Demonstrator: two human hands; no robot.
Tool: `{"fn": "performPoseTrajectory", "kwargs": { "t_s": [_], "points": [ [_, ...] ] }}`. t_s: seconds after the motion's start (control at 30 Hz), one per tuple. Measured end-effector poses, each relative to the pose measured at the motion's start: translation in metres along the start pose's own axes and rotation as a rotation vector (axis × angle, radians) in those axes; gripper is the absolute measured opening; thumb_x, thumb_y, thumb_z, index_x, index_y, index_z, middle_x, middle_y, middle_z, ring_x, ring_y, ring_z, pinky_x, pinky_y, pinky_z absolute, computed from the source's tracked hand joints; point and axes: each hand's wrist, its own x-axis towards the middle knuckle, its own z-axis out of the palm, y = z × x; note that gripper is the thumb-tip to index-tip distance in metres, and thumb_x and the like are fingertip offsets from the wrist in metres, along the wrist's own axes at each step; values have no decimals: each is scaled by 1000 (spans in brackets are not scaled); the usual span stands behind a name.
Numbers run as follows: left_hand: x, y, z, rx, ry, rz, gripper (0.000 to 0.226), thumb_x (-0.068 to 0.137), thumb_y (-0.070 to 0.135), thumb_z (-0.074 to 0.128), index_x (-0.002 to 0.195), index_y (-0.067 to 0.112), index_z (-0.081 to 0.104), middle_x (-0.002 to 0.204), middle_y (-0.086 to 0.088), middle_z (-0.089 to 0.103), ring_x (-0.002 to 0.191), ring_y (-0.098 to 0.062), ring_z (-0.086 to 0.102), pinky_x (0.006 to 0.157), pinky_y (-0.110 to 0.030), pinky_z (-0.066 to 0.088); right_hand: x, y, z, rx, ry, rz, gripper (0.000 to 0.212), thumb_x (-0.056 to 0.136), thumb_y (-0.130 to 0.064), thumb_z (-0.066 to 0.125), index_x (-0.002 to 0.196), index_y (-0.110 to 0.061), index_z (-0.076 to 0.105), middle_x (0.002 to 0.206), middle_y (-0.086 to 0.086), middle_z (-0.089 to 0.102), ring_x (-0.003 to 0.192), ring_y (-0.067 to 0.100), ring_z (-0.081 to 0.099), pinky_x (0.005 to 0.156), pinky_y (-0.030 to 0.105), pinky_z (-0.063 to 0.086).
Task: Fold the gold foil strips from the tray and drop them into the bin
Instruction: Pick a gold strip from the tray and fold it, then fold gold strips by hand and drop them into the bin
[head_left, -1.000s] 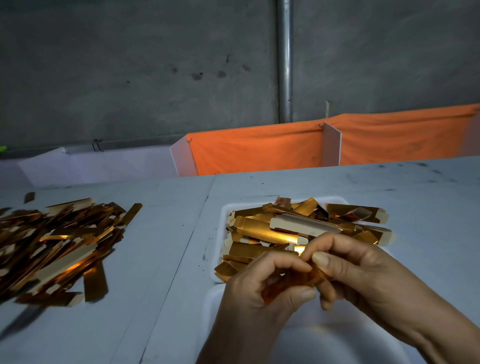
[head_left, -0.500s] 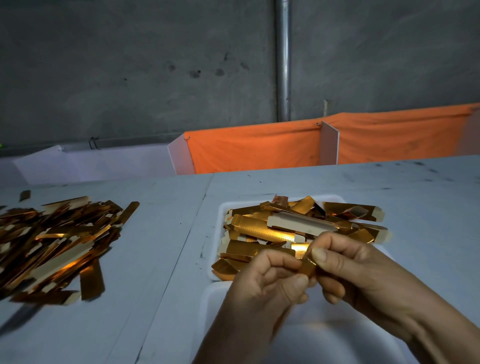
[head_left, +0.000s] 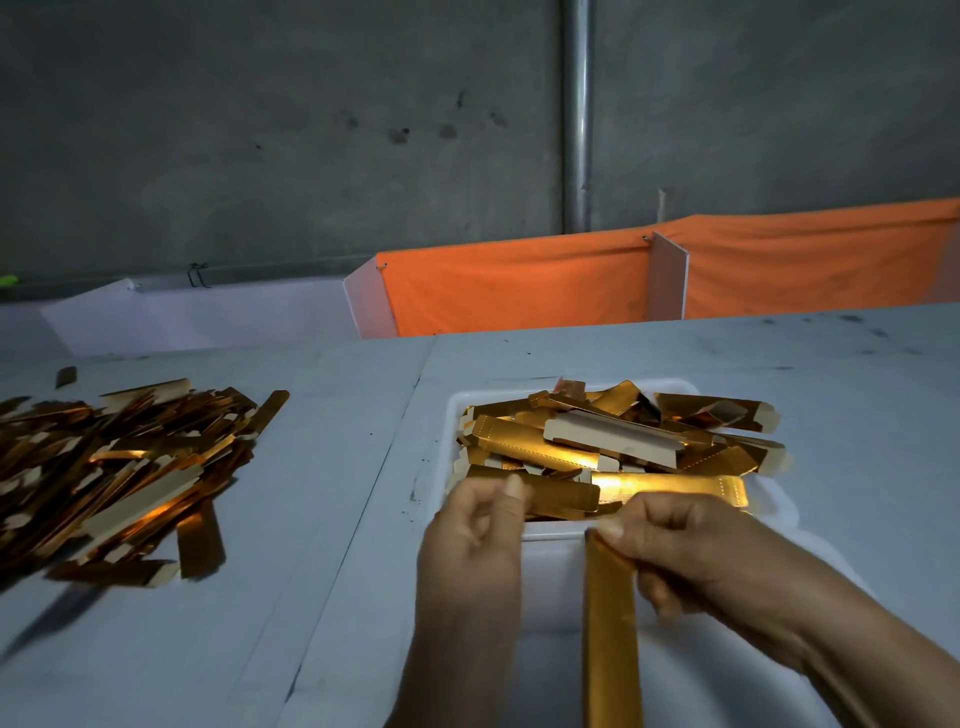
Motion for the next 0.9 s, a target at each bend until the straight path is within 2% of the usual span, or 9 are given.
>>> {"fn": "performPoseTrajectory", "kwargs": {
  "t_s": [0.07, 0.13, 0.2, 0.27, 0.4, 0.47, 0.57, 0.67, 0.9],
  "points": [
    [1, 2, -1, 60, 122, 85, 17, 90, 38, 51, 93, 27, 63, 88, 16, 68, 89, 1, 63, 65, -5, 47, 8, 5, 14, -138, -97, 108, 21, 81, -32, 69, 77, -13, 65, 57, 1, 63, 52, 10, 61, 54, 22, 52],
    [1, 2, 0, 100, 158, 144, 12, 93, 29, 51, 94, 25, 62, 88, 17, 66, 89, 10, 59, 62, -1, 44, 21, 15, 35, -411, -164, 218, 21, 91, -33, 61, 95, -12, 66, 87, 3, 71, 82, 12, 68, 79, 25, 55],
    [0, 2, 1, 139, 158, 181, 10, 94, 25, 51, 94, 25, 61, 87, 18, 64, 89, 19, 53, 63, 2, 42, 27, 29, 53, -681, -187, 192, 36, 96, -35, 53, 120, -10, 60, 125, 7, 61, 117, 16, 56, 101, 27, 41],
    [1, 1, 1, 169, 157, 184, 11, 95, 23, 50, 95, 26, 61, 89, 19, 62, 89, 22, 51, 65, 2, 42, 29, 42, 63, -763, -201, 166, 41, 97, -33, 51, 130, -9, 53, 139, 5, 50, 129, 17, 45, 108, 27, 31],
    [3, -1, -3, 253, 192, 230, 17, 95, 17, 49, 94, 32, 57, 92, 23, 57, 87, 20, 51, 64, 4, 39, 33, 29, 52, -853, -64, -36, 15, 96, -32, 53, 104, -23, 62, 108, -4, 64, 100, 7, 59, 84, 16, 44],
    [2, -2, -2, 324, 192, 275, 20, 95, 15, 50, 94, 34, 55, 92, 23, 56, 86, 11, 54, 65, 3, 39, 29, 23, 35, -829, 236, -339, 10, 95, -32, 53, 86, -34, 57, 83, -14, 57, 78, 5, 56, 65, 15, 44],
    [1, -3, 2, 414, 154, 325, 20, 95, 14, 50, 94, 32, 57, 93, 19, 58, 89, 1, 55, 68, -1, 39, 35, 16, 10, -975, 641, -550, 17, 94, -32, 54, 109, -33, 64, 104, -14, 60, 97, 5, 53, 76, 19, 44],
    [0, -2, 5, 484, 116, 339, 21, 96, 14, 46, 95, 33, 56, 100, 16, 56, 95, -2, 52, 73, -1, 36, 49, 16, -7, -1206, 612, -449, 37, 99, -37, 43, 135, -34, 49, 136, -13, 51, 128, 10, 39, 102, 22, 34],
    [-1, -4, 9, 588, -4, 372, 21, 98, 18, 41, 106, 28, 57, 107, 18, 49, 97, 1, 45, 72, 5, 31, 70, 33, -16, -1215, 584, -386, 34, 98, -33, 47, 132, -34, 50, 132, -9, 52, 120, 11, 45, 98, 23, 35]
  ]
}}
